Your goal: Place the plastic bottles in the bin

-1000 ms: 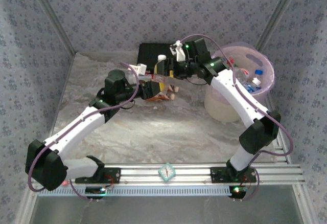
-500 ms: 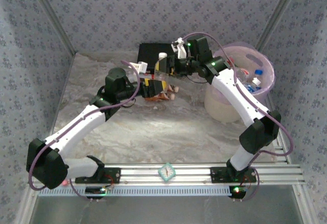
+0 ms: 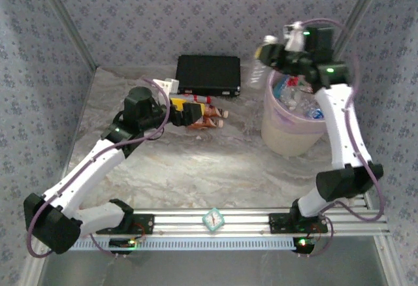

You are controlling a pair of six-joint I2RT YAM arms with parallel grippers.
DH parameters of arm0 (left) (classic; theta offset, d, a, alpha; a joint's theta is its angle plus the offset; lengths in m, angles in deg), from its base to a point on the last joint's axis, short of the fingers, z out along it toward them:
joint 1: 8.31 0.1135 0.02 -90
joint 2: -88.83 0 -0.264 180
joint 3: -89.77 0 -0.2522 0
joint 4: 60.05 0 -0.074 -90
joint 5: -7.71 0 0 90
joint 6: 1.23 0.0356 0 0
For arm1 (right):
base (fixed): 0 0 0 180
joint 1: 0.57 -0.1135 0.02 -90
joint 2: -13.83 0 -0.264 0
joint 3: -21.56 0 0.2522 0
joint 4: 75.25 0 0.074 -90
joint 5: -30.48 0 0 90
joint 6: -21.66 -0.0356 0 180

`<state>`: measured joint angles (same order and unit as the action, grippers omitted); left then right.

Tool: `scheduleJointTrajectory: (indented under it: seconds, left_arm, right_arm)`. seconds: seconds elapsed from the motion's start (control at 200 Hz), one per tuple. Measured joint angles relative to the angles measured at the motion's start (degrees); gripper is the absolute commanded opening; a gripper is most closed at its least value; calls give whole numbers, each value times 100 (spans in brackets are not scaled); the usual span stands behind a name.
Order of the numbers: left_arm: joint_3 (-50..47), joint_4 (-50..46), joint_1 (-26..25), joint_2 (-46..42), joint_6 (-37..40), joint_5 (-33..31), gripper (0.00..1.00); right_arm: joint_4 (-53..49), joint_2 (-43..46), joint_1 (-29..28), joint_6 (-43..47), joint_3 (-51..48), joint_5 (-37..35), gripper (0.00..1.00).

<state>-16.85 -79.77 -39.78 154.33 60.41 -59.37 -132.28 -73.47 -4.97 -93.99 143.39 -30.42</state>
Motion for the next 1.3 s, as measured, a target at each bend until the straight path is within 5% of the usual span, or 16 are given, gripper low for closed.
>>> scheduleJointTrajectory:
  seconds: [0.225, 0.39, 0.745, 1.079, 1.299]
  left_arm:
    - [778, -802, 74, 898, 341, -494, 99]
    - [1593, -1604, 149, 1711, 614, -1084, 100]
    - [1392, -2013, 175, 2017, 758, -1405, 100]
    - [1231, -2090, 175, 2017, 844, -1467, 100]
    - [1189, -2109, 184, 2017, 844, -1460, 100]
  right_arm:
    - [-879, 802, 1685, 503, 76, -199, 43]
    - [-1344, 979, 2124, 944, 72, -876, 43]
    - [-1725, 400, 1764, 1727, -208, -2496, 45]
    - [-2059, -474, 634, 2422, -179, -3978, 53]
    - [-2308, -603, 249, 2865, 74, -4321, 84]
